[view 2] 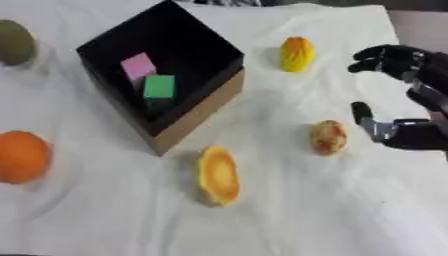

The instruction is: Pick up objects on the table and place them in the box.

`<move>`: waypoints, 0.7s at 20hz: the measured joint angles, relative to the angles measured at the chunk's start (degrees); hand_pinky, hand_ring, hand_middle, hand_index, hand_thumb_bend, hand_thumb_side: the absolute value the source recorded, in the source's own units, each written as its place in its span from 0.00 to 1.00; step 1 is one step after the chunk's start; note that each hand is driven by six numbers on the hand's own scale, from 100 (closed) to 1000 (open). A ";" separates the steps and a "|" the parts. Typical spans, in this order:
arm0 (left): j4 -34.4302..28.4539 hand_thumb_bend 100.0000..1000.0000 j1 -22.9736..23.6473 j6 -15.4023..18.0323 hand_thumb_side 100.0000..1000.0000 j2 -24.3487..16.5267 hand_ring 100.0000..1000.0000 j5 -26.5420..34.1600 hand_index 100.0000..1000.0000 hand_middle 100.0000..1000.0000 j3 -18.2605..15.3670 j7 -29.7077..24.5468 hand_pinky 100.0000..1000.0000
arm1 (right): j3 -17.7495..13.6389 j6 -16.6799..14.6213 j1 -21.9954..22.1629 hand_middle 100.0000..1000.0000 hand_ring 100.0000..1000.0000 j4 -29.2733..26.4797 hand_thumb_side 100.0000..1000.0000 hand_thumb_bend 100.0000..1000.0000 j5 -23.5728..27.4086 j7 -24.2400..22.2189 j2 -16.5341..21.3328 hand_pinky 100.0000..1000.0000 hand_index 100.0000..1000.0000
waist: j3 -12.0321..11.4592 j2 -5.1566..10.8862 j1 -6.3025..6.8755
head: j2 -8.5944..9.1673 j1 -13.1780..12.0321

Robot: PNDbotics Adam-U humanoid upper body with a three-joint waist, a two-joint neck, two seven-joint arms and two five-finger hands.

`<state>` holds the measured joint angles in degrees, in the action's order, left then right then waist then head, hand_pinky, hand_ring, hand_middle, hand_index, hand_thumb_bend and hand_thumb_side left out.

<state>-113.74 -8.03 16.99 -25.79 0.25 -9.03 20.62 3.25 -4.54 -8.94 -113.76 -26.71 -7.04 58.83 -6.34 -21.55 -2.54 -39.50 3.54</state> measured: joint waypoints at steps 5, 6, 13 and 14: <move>0.00 0.00 0.00 0.02 0.40 0.00 0.74 0.00 0.79 0.71 0.00 -0.02 0.83 | 1.37 1.19 -0.31 0.85 0.95 0.00 0.28 0.00 0.03 -1.79 0.70 0.91 0.85 | -0.09 -0.47 0.02 | -0.29 -0.20; 0.00 0.00 0.00 0.02 0.40 0.00 0.74 0.00 0.79 0.71 0.00 -0.02 0.83 | 1.56 1.40 -0.49 0.85 0.95 0.00 0.24 0.00 0.04 -2.14 0.87 0.91 0.85 | -0.10 -0.54 0.02 | -0.29 -0.20; 0.00 0.00 0.00 0.05 0.40 0.02 0.73 0.00 0.79 0.71 0.01 -0.06 0.83 | 2.69 3.54 -0.70 0.85 0.95 0.00 0.18 0.05 0.15 -5.04 1.00 0.92 0.85 | -0.36 -0.89 0.02 | -0.24 -0.33; 0.00 0.00 0.00 0.06 0.40 0.02 0.73 0.00 0.79 0.71 0.01 -0.07 0.83 | 2.80 3.70 -0.72 0.85 0.95 0.00 0.18 0.05 0.15 -5.22 1.00 0.92 0.85 | -0.36 -0.90 0.02 | -0.23 -0.34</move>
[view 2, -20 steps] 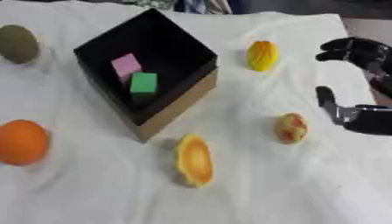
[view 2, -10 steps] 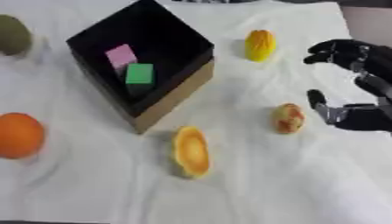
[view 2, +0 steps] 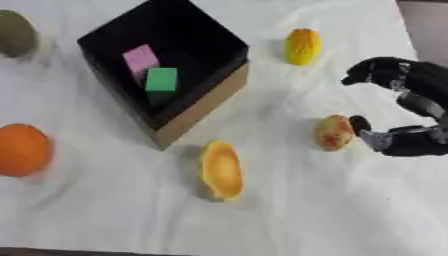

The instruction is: Pick up objects on the table and place them in the box.

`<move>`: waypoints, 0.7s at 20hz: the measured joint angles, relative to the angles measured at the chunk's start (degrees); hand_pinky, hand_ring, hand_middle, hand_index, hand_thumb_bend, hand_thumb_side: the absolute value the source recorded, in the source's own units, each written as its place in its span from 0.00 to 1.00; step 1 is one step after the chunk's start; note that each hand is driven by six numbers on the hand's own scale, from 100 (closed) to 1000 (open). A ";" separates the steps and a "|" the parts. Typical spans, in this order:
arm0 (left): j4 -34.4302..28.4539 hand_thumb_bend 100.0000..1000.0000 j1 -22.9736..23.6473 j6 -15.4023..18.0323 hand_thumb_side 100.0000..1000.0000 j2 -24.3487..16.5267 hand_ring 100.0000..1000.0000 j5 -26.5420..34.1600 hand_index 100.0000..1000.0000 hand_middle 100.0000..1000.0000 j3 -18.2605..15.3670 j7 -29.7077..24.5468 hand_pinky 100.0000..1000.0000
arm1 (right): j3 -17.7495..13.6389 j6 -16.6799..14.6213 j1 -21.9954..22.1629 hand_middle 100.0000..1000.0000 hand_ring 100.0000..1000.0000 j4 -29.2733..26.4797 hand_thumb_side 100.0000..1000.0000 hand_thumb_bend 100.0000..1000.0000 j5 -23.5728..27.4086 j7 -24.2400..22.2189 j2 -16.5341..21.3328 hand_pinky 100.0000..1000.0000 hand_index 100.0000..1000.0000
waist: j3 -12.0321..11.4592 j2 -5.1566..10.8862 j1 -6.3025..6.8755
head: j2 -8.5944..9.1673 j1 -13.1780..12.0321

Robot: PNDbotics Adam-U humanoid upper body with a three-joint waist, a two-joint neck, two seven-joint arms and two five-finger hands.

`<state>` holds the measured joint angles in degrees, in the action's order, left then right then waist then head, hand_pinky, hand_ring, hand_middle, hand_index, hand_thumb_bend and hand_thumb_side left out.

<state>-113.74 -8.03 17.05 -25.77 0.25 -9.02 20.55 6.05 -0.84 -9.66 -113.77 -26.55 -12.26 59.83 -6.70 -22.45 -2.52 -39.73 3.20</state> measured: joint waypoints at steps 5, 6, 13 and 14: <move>0.00 0.00 -0.02 -0.01 0.41 0.02 0.73 0.01 0.79 0.71 0.02 -0.14 0.83 | 0.84 1.30 0.12 0.86 0.97 0.00 0.00 0.31 -0.35 -1.35 0.00 0.94 0.86 | -0.03 0.00 0.00 | 0.66 0.22; 0.00 0.00 -0.02 -0.01 0.41 0.03 0.73 0.02 0.79 0.71 0.02 -0.17 0.83 | 1.25 1.95 0.09 0.86 0.97 0.00 0.00 0.32 -0.69 -2.02 -0.01 0.94 0.86 | -0.08 0.00 0.00 | 0.99 0.41; 0.00 0.00 -0.02 -0.01 0.41 0.06 0.73 0.05 0.79 0.71 0.02 -0.25 0.83 | 2.92 6.10 -0.39 0.86 0.97 0.00 0.01 0.40 -2.20 -6.02 -0.40 0.94 0.87 | -0.20 -0.18 0.00 | 2.38 1.63; 0.00 0.00 -0.02 -0.02 0.41 0.07 0.73 0.06 0.79 0.71 0.02 -0.26 0.83 | 3.07 6.38 -0.39 0.86 0.97 0.00 0.02 0.39 -2.36 -6.29 -0.60 0.94 0.87 | -0.20 -0.18 0.00 | 2.49 1.71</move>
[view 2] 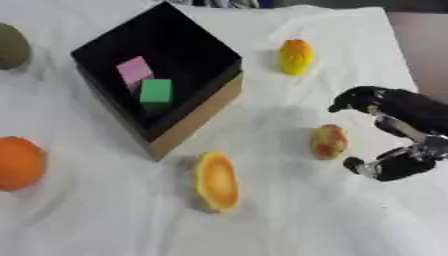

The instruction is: Pick up objects on the table and place them in the box.

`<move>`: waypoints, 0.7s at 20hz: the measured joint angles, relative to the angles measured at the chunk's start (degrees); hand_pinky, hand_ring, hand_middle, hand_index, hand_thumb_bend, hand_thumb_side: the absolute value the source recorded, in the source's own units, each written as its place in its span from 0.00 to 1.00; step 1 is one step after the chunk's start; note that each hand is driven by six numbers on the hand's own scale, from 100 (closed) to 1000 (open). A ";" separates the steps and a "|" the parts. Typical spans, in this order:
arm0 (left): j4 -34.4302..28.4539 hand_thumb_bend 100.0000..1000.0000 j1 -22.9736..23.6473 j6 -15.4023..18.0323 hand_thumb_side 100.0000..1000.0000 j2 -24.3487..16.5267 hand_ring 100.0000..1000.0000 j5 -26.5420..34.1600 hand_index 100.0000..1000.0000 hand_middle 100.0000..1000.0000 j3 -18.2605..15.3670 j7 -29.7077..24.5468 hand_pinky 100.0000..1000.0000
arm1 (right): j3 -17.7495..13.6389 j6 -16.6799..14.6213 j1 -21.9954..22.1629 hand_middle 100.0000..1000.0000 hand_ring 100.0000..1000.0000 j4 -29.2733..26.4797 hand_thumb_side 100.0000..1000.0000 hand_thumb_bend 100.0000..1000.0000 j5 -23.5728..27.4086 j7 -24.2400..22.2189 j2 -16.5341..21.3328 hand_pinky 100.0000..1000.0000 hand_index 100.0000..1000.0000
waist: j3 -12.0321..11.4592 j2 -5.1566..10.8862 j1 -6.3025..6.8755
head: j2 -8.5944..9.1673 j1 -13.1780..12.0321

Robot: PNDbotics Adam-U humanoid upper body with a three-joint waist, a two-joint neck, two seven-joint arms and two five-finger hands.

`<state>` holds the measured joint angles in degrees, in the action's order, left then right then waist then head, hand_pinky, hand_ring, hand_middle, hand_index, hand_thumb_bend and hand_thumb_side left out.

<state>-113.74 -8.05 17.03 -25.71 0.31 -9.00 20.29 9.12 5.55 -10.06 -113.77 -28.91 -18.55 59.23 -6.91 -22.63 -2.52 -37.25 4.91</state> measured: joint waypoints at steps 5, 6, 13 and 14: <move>0.00 0.00 0.00 -0.11 0.41 0.02 0.73 0.07 0.79 0.71 0.02 -0.23 0.83 | 0.49 0.77 -0.04 0.86 0.97 0.00 0.04 0.36 -0.11 -0.77 -0.55 0.94 0.87 | -0.07 0.00 0.00 | 0.06 0.30; 0.00 0.00 0.00 -0.12 0.41 0.02 0.73 0.11 0.79 0.71 0.02 -0.25 0.83 | 0.49 0.86 -0.05 0.85 0.96 0.00 0.03 0.33 -0.06 -0.82 -0.57 0.93 0.86 | -0.09 0.00 0.00 | 0.06 0.31; 0.00 0.00 -0.01 -0.13 0.42 0.07 0.73 0.17 0.79 0.71 0.29 -0.31 0.83 | 0.85 3.81 -0.38 0.84 0.94 0.00 0.00 0.29 0.18 0.08 -2.13 0.91 0.85 | -0.44 -0.35 0.00 | 0.07 0.33; 0.00 0.00 -0.01 -0.13 0.42 0.07 0.73 0.17 0.79 0.71 0.29 -0.32 0.83 | 0.87 4.20 -0.43 0.84 0.94 0.00 0.00 0.29 0.18 0.27 -2.21 0.91 0.85 | -0.49 -0.35 0.00 | 0.07 0.33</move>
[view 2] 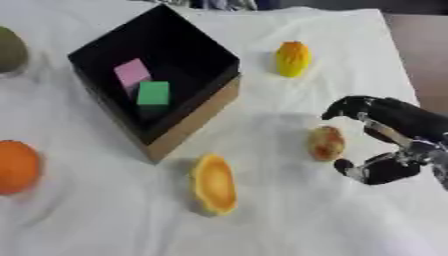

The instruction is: Pick up objects on the table and place them in the box.

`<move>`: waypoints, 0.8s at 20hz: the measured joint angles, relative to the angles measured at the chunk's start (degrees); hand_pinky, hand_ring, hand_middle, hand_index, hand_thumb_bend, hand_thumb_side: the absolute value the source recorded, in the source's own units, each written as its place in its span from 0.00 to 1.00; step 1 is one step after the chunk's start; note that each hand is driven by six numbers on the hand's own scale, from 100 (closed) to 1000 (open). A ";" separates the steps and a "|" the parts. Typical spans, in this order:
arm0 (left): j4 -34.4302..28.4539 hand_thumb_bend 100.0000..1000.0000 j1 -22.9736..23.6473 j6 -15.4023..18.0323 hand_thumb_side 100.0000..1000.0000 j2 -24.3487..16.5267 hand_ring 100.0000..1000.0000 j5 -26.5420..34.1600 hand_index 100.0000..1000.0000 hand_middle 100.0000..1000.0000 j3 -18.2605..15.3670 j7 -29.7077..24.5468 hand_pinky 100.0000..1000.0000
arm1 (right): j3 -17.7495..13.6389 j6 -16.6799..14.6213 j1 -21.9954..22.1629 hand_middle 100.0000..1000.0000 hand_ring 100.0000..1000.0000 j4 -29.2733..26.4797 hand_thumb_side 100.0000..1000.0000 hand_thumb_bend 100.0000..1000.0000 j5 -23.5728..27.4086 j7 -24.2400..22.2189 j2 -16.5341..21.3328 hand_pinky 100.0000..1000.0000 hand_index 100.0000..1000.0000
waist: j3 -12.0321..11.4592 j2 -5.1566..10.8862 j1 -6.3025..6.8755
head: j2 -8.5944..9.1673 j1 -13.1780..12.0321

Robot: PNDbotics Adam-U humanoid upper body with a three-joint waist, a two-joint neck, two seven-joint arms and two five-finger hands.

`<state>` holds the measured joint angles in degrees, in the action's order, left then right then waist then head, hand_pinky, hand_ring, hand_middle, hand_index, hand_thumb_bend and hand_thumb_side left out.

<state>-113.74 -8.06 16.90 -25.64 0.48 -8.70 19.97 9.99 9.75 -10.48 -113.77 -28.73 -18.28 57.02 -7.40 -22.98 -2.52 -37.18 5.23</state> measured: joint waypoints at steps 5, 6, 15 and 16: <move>0.00 0.00 -0.07 0.03 0.42 0.01 0.73 0.01 0.79 0.71 0.01 -0.04 0.83 | 0.26 1.44 -0.09 0.83 0.91 0.00 0.00 0.27 -0.11 0.17 -0.48 0.90 0.84 | -0.04 -0.28 0.00 | 0.01 -0.03; 0.00 0.00 -0.07 0.06 0.42 0.01 0.73 0.01 0.79 0.71 0.01 -0.08 0.83 | 0.31 1.69 -0.09 0.83 0.91 0.01 0.00 0.27 -0.20 0.05 -0.64 0.90 0.84 | -0.08 -0.36 0.00 | 0.01 -0.04; 0.00 0.00 -0.08 0.18 0.42 0.48 0.73 0.03 0.79 0.71 0.01 -0.20 0.83 | 0.68 2.52 -0.47 0.83 0.91 1.83 0.00 0.29 -1.24 -0.47 -1.17 0.89 0.84 | -0.39 -0.73 0.00 | 0.01 -0.04; 0.00 0.00 -0.09 0.20 0.42 0.48 0.73 0.03 0.79 0.71 0.01 -0.21 0.83 | 0.71 2.52 -0.62 0.82 0.91 2.19 0.00 0.29 -1.43 -0.47 -1.31 0.89 0.84 | -0.40 -0.73 0.00 | 0.01 -0.04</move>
<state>-113.74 -8.15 17.10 -25.16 0.51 -8.69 19.76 10.70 12.27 -11.10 -111.58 -30.16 -18.75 55.71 -7.80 -23.71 -2.51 -37.17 5.20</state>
